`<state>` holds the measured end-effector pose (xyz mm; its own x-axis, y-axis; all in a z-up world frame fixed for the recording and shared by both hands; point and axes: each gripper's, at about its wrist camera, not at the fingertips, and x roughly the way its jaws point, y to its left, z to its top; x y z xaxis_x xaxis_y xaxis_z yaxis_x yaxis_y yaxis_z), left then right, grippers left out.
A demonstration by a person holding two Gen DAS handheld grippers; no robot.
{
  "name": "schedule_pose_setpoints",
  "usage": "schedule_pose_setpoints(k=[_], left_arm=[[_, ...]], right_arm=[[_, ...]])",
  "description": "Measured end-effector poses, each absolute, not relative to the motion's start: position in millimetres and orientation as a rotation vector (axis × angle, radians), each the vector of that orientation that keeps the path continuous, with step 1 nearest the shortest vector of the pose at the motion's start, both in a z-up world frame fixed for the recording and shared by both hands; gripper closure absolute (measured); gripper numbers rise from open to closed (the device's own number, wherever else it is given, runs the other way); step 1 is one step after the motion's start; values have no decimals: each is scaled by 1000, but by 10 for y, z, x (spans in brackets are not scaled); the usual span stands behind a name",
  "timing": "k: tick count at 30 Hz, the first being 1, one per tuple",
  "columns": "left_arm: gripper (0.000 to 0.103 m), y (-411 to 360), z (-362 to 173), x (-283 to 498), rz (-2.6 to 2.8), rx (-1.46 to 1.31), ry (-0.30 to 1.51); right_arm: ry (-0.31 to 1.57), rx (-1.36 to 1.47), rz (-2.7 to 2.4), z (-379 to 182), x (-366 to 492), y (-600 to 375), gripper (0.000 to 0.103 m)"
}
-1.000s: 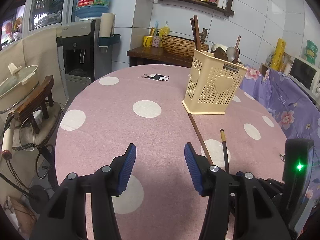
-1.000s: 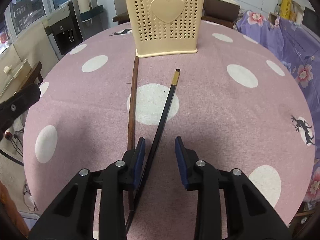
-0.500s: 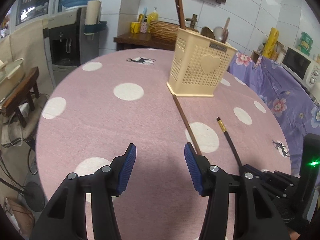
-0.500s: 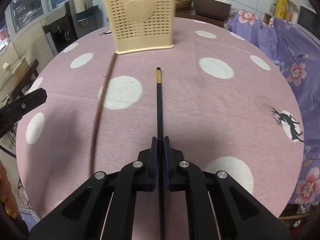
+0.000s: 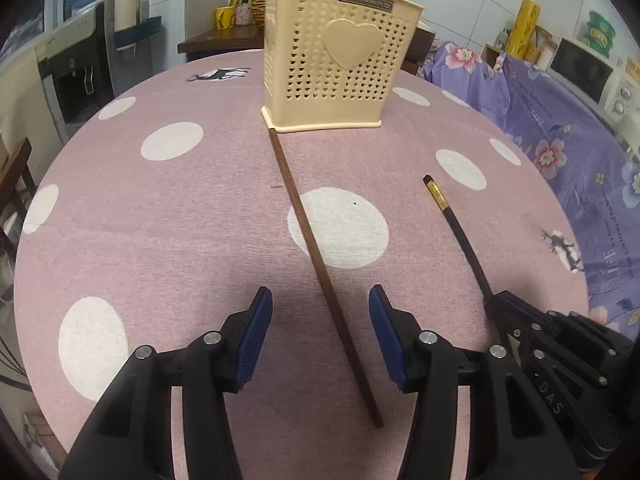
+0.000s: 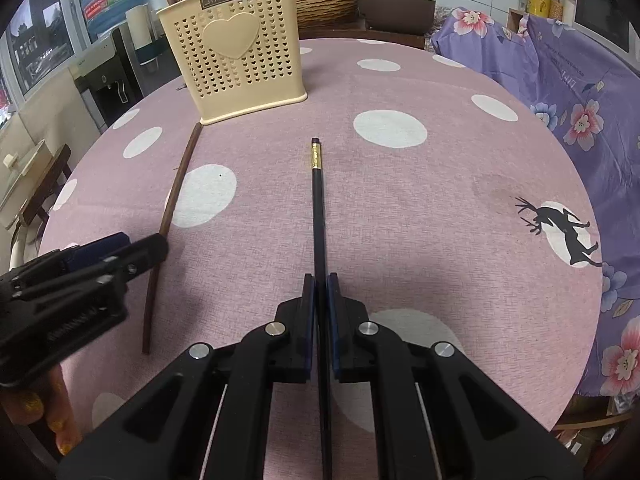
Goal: Organize utensils
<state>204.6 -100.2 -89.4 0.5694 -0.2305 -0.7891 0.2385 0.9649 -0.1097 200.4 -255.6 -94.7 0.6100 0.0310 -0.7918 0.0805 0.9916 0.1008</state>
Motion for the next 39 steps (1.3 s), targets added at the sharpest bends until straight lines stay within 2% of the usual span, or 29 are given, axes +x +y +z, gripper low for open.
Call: schedule_pose_setpoints(k=[2,4,6,10,23,26,27,28,29,30,35,38,39], left_arm=[[54,-1061,-922,2043,-253,50,915],[62,-1097,-929,2037,-231,86,912],[79,-1097,-932,2044,-207,113,907],[93,-983,-912,2033,-201,85,918],[95,-629,-908,1485,-243,67,942],[94,-628,-884,1501,-248,70,932],[88,-625,-852,1513,-250,70,919],[81,-618,-812,1530,-252,68,903],[62,-608,-765,1557,-255,64,885],[49,-605,-725,1584,-258,59,868],[49,-601,-628,2018,-262,44,865],[51,-652,-634,2320,-252,66,882],[51,-670,-636,2369,-248,71,880]], right_arm=[[913,125,-33,-948,2002,-2542,96],[913,119,-36,-945,2001,-2533,96],[912,118,-38,-945,1999,-2527,96],[907,108,-45,-949,1988,-2507,96],[891,31,-23,-961,1688,-2413,96],[888,66,7,-947,1725,-2455,90],[885,84,24,-925,1741,-2476,80],[879,96,36,-892,1762,-2496,63],[866,105,39,-849,1784,-2523,55],[843,112,36,-784,1817,-2562,53],[814,104,59,-564,2198,-2672,53],[849,121,76,-590,2457,-2689,56],[869,112,76,-628,2566,-2673,60]])
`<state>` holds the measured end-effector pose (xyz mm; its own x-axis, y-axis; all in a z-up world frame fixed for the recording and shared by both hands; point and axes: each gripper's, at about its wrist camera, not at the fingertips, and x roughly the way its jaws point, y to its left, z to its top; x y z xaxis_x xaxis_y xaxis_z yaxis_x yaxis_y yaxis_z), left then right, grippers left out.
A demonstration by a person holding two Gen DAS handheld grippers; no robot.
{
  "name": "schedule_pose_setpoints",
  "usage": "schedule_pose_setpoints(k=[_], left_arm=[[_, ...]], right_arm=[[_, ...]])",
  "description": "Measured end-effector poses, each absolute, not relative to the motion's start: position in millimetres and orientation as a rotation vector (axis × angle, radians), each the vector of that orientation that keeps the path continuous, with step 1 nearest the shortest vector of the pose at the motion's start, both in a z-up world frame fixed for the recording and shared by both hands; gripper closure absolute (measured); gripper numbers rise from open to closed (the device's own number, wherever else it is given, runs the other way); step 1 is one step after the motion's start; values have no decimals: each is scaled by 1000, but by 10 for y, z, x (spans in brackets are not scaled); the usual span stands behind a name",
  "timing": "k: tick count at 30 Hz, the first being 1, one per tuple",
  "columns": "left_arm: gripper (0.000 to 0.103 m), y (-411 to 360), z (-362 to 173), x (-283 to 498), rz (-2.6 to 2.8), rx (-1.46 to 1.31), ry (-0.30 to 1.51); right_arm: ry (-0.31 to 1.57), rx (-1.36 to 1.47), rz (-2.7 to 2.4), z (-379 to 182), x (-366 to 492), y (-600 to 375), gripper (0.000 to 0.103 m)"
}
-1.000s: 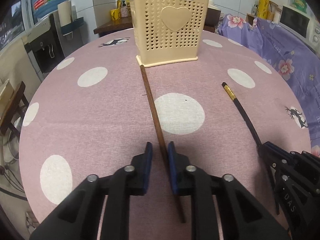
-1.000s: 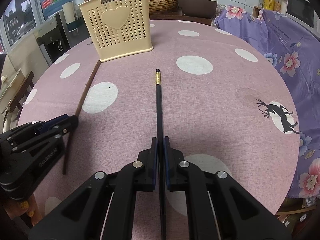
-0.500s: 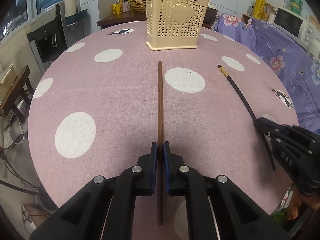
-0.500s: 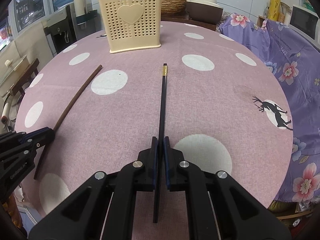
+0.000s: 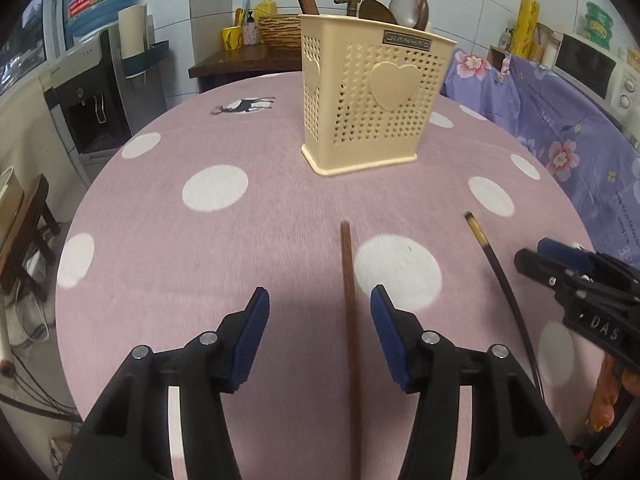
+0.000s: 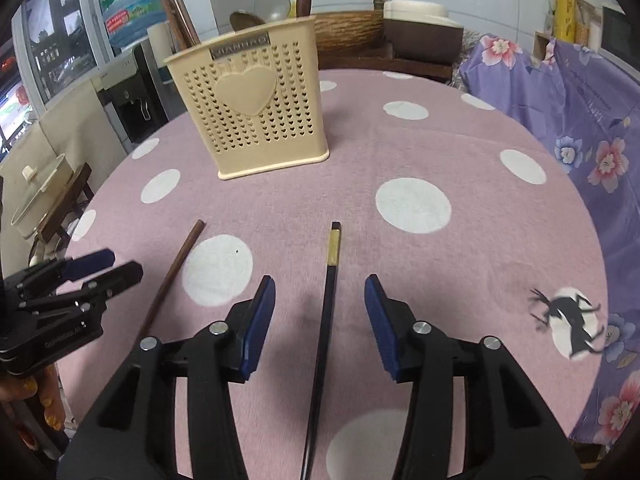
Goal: Organize utensils
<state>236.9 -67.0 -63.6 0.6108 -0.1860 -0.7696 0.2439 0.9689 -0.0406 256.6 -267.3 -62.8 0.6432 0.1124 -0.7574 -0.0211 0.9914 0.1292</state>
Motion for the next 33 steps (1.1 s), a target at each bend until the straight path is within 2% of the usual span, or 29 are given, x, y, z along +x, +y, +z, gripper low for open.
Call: schedule_pose_setpoints(k=[8,16,25,28,33], left_arm=[[59,-783,-845,2661,-253,47,955],[66,-875,-910,2656,-247,85,943],[88,-952,-914,2763,-223,129,930],[94,-975,-911,2792,-219,141,930],[94,-986,-900,2835,-220,129,939]], right_arm=[[931,73,32,-884,2914,-2611,70],[924,62,11,-932,2955,-2596,76],[924,48,-15,-934,3128,-2592,93],[927,39,-14,-932,3173,-2569,94],[932,72,9,-926,3199,-2581,95]])
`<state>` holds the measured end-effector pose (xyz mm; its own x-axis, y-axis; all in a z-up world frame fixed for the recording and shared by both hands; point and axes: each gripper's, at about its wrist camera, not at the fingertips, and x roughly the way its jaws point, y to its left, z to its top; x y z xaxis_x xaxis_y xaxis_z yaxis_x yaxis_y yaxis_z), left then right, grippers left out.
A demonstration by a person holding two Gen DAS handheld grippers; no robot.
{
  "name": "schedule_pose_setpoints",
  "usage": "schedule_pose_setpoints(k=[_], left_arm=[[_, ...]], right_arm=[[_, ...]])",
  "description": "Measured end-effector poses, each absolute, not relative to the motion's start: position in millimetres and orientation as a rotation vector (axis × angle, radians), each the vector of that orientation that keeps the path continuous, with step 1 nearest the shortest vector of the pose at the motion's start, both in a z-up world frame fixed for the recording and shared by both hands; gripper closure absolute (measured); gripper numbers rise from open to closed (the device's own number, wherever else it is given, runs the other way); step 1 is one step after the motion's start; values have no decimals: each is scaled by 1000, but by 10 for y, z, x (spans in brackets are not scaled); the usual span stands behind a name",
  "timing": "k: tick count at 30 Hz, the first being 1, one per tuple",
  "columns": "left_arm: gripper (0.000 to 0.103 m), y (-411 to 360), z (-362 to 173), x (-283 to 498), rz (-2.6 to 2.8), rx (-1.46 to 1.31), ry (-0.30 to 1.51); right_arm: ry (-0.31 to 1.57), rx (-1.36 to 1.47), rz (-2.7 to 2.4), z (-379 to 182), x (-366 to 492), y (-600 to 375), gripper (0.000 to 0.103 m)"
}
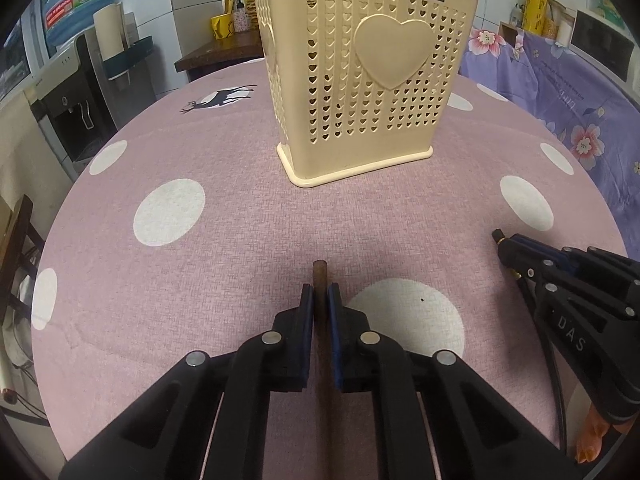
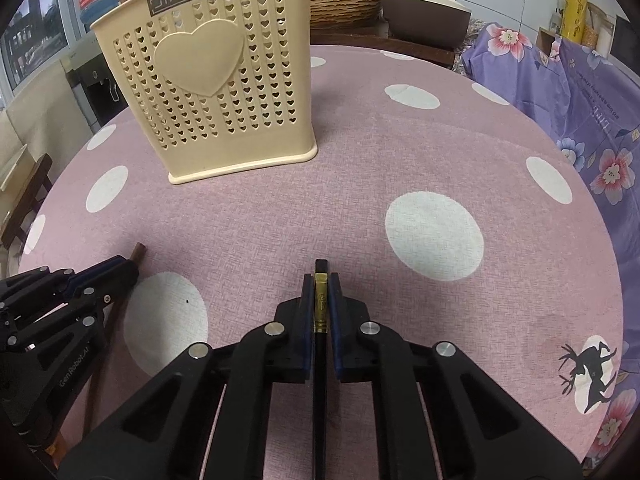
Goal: Organize utensils
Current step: 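Lift both chopsticks upright over the beige holder with both grippers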
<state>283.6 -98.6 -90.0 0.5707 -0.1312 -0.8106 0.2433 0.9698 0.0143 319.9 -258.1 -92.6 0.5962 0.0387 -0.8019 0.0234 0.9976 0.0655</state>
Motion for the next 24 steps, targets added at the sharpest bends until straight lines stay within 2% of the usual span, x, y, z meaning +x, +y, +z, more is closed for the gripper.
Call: schedule_pose_setpoints(k=[7,17,24], left_arm=[[94,-908,-708,2815,-227,76,900],[95,-503,498,2293,-288,-64,619],[95,-433,969,1977,-294,-60,464]], right_arm=[[893,165,58,-745,3114,-2679,95],[657,251,182,328,2528,-2827,95],[544,216,234,886,2158,-2809,95]])
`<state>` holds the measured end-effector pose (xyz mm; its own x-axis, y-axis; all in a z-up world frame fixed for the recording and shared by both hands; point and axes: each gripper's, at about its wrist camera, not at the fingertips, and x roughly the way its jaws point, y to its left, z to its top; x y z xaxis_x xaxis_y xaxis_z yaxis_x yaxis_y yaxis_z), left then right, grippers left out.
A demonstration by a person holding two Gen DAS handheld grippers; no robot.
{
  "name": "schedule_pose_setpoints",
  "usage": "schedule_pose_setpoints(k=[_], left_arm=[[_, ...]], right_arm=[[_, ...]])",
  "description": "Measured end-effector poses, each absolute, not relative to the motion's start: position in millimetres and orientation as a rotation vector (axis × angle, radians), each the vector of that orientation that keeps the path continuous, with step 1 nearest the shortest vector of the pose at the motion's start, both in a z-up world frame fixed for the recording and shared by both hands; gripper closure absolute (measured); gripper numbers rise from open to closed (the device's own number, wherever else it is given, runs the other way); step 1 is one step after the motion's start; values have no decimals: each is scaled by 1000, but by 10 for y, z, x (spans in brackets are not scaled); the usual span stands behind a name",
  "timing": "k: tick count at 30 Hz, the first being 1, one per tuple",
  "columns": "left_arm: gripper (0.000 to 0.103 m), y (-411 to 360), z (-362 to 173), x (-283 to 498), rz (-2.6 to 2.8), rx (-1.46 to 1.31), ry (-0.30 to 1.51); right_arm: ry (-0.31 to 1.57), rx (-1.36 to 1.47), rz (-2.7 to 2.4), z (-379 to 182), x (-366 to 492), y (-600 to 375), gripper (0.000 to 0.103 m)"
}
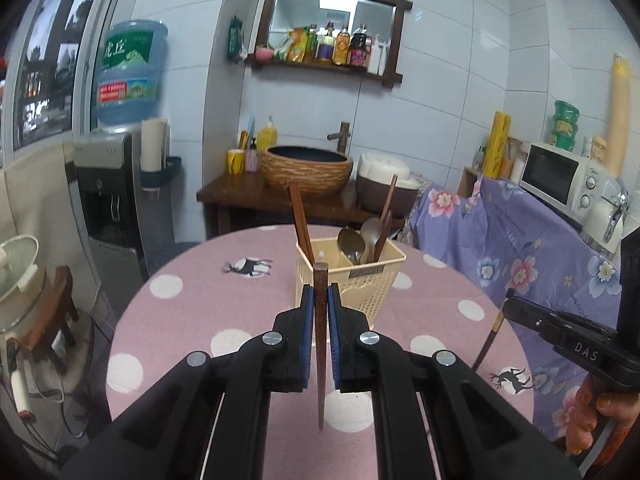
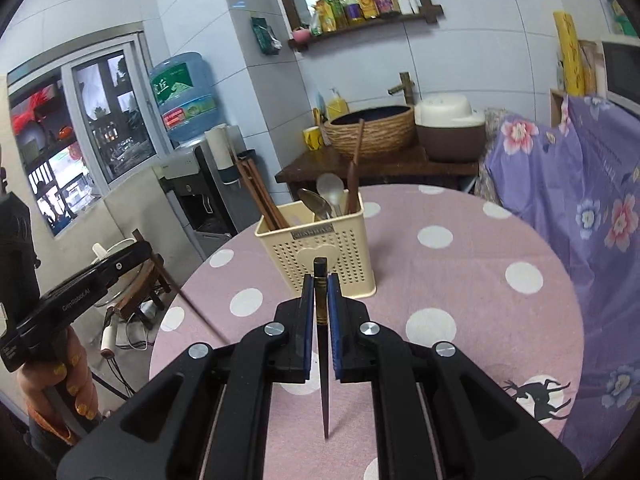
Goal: Organize utensils
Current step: 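Lift both chopsticks upright over the beige holder with both grippers, then lower both chopsticks into the holder and open both grippers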
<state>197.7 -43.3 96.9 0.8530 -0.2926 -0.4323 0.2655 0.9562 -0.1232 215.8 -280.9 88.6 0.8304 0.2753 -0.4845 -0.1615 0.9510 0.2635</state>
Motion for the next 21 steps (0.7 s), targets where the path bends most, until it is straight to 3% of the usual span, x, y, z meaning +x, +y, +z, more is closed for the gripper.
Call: schedule_pose_setpoints(k=[11,21], left_arm=[[95,-536,1222,2137,-304,-41,436],[95,-664,2250,2514,-313,-71,312]], right_arm=[[514,122,234,1242,2335,-2624,95],[378,77,202,2428,2933,-2598,95]])
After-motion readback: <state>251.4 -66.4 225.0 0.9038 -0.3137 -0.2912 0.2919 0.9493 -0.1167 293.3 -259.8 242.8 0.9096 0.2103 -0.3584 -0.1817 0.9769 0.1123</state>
